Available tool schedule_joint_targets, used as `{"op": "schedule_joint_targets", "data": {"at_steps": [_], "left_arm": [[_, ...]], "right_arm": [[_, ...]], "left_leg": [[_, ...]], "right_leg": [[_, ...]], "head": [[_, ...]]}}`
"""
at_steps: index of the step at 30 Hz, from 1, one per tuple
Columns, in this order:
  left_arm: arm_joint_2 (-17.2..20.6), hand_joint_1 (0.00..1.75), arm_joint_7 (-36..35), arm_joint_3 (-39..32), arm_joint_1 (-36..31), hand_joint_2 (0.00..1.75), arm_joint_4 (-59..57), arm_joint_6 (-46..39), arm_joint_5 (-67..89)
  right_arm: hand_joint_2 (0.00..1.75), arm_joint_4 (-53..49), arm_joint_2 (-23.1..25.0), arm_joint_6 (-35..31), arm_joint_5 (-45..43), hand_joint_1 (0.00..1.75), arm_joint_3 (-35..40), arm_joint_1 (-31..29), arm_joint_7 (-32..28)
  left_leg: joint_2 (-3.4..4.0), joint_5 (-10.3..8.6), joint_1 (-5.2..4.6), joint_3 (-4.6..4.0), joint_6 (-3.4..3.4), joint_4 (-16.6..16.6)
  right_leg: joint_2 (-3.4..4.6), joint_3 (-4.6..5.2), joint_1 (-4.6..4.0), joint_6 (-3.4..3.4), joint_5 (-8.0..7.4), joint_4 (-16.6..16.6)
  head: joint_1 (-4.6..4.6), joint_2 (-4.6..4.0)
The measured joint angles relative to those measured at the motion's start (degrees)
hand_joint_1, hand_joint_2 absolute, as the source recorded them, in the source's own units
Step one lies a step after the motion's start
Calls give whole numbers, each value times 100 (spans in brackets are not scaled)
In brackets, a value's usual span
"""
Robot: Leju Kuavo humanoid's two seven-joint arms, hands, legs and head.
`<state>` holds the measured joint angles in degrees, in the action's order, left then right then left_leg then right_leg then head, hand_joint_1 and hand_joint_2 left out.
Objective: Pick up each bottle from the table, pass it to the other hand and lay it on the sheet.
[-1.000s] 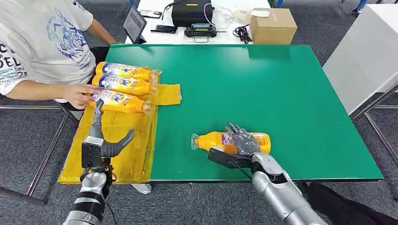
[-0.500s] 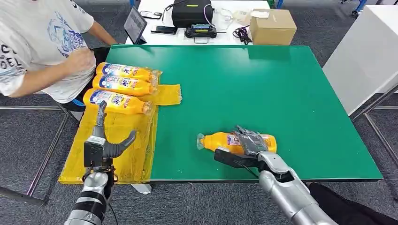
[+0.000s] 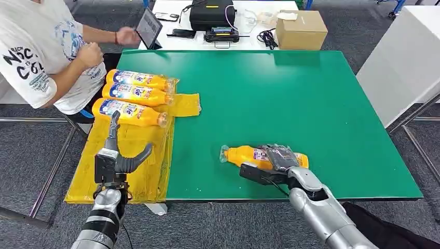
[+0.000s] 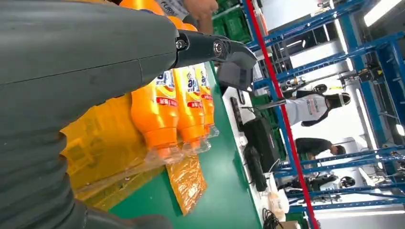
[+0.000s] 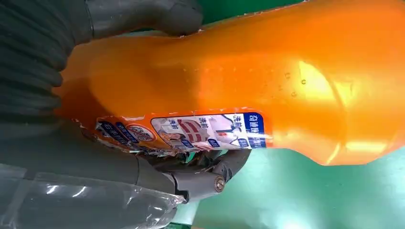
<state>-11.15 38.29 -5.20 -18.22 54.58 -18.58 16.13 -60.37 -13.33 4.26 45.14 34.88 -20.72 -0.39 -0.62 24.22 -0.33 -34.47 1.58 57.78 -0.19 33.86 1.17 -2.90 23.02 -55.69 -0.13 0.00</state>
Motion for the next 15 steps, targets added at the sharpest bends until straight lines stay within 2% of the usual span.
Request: {"op": "schedule_joint_targets", "data": {"at_steps": [4,7,10,12,15], "left_arm": [[-11,0,2,20,-3,175,-28,59,-39],[-61,0,-26,24,30,175,-26,260,-170],[-183,0,-186,85,92,175,2,564,-452],[-260,0,-293,127,163,175,68,743,-667],[-326,0,-409,171,205,175,153,903,-853]], "right_arm": [[175,-191,98,-565,-362,175,-148,262,-515],[175,-809,569,-1641,-808,175,-570,813,-1415],[175,-1557,1112,-2495,-1209,175,-952,1204,-2054],[175,-2027,1369,-2842,-1426,175,-1231,1300,-2280],[175,-2499,1602,-2995,-1585,175,-1559,1421,-2455]], "left_leg": [[-2,0,1,-6,0,0],[11,6,1,-21,-5,-1],[5,4,5,-41,-7,-1],[2,3,10,-45,-8,-1],[6,4,5,-47,-7,-2]], "right_leg": [[-1,-2,-1,0,0,-1],[10,19,-2,-1,-2,-4],[9,44,-6,3,2,-7],[8,44,-10,4,3,-7],[11,45,-3,3,3,-6]], "head": [[4,0],[-4,0],[-6,0],[2,0],[2,0]]}}
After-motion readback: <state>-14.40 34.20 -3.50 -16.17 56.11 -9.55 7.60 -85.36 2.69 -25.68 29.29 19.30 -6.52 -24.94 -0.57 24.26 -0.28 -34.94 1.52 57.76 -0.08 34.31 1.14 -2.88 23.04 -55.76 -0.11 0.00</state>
